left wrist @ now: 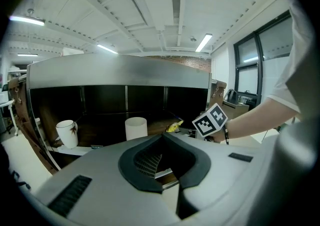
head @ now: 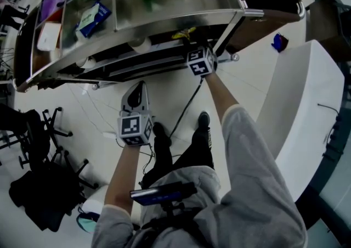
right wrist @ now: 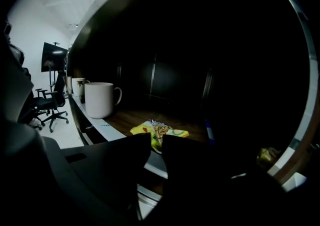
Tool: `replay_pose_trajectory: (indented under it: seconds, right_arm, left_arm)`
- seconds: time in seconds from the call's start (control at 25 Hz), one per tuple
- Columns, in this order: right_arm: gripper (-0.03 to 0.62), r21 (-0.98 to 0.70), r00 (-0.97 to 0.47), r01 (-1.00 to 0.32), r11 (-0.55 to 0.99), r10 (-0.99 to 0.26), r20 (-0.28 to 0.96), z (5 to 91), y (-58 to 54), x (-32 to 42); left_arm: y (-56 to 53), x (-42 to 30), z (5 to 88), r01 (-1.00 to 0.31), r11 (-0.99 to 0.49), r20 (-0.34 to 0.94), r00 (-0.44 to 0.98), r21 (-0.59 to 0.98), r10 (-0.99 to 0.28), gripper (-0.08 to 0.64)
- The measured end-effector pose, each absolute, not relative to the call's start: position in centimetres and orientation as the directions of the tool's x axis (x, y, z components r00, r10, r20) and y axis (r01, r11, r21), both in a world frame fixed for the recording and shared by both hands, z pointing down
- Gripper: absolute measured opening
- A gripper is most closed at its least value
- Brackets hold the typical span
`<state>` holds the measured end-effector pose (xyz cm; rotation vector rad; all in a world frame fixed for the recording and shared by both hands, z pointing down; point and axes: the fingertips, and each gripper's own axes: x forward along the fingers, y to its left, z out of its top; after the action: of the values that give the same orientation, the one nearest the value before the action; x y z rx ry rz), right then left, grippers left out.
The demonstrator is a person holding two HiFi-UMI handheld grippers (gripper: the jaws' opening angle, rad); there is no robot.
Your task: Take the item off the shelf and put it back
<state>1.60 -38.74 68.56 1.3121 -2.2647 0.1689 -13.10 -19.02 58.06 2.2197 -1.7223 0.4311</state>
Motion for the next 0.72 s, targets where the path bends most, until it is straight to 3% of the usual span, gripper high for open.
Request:
replay_pose_trajectory:
  seconds: [0.04, 0.12, 0.72]
  right_arm:
    - [0.053, 0.147, -0.392, -0.844, 0.516, -0.779, 0.489, 68.6, -38.9, 1.8]
    - [0.018, 0.126, -0.391, -0.854, 0.505, -0.782, 0.486, 68.6, -38.9, 2.0]
    - [0.011, 0.081, -0.396, -0.870, 0.486, -0.788, 0.472, 64.5, -34.7, 3.4]
  left_arm:
    - [-19.0, -13.2, 58.1, -0.971, -0.233, 0.411, 0.233, 0.050, -0.881, 0.006]
    - [-19.1, -13.5, 58.2, -0.973, -0.225, 0.413, 0.225, 0.050, -0.883, 0.006]
    - [-17.7, -14.4, 57.1, -0.975, -0.216, 0.409, 0.217, 0.049, -0.886, 0.006]
